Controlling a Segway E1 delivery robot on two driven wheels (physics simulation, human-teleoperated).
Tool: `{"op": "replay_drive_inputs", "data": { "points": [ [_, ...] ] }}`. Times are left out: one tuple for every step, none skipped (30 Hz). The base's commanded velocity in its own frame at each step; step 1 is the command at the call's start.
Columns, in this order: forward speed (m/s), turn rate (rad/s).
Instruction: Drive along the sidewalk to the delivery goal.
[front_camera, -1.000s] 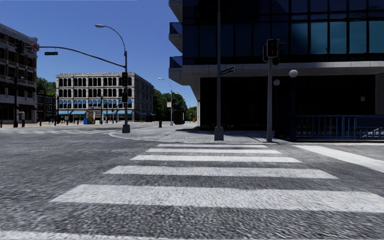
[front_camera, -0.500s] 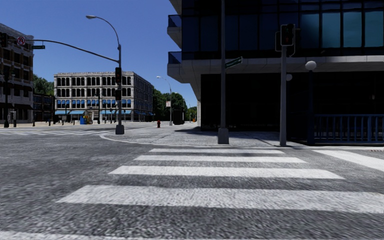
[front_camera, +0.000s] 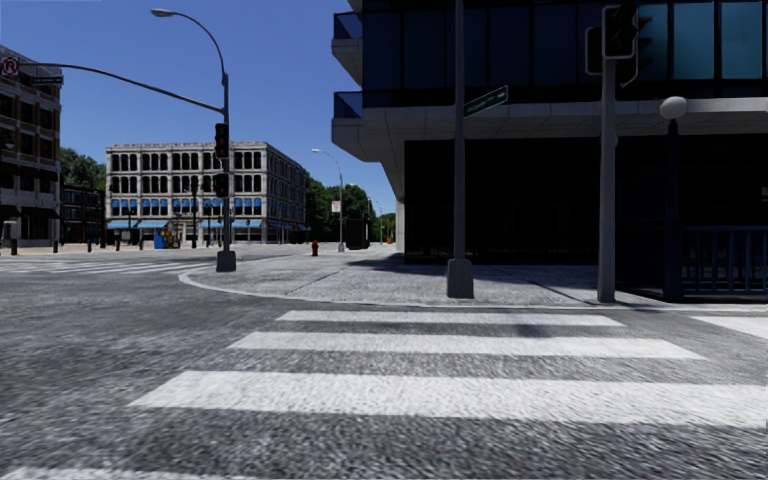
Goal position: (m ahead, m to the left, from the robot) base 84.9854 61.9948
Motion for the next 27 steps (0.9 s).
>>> {"op": "replay_drive_inputs", "data": {
  "points": [
    [2.00, 0.00],
    [2.00, 0.00],
    [2.00, 0.00],
    [2.00, 0.00],
    [2.00, 0.00],
    [2.00, 0.00],
    [2.00, 0.00],
    [2.00, 0.00],
    [2.00, 0.00],
    [2.00, 0.00],
    [2.00, 0.00],
    [2.00, 0.00],
    [2.00, 0.00],
    [2.00, 0.00],
    [2.00, 0.00],
    [2.00, 0.00],
    [2.00, 0.00],
    [2.00, 0.00],
    [2.00, 0.00],
    [2.00, 0.00],
    [2.00, 0.00],
    [2.00, 0.00],
    [2.00, 0.00],
    [2.00, 0.00],
    [2.00, 0.00],
    [2.00, 0.00],
    [2.00, 0.00]
  ]
}}
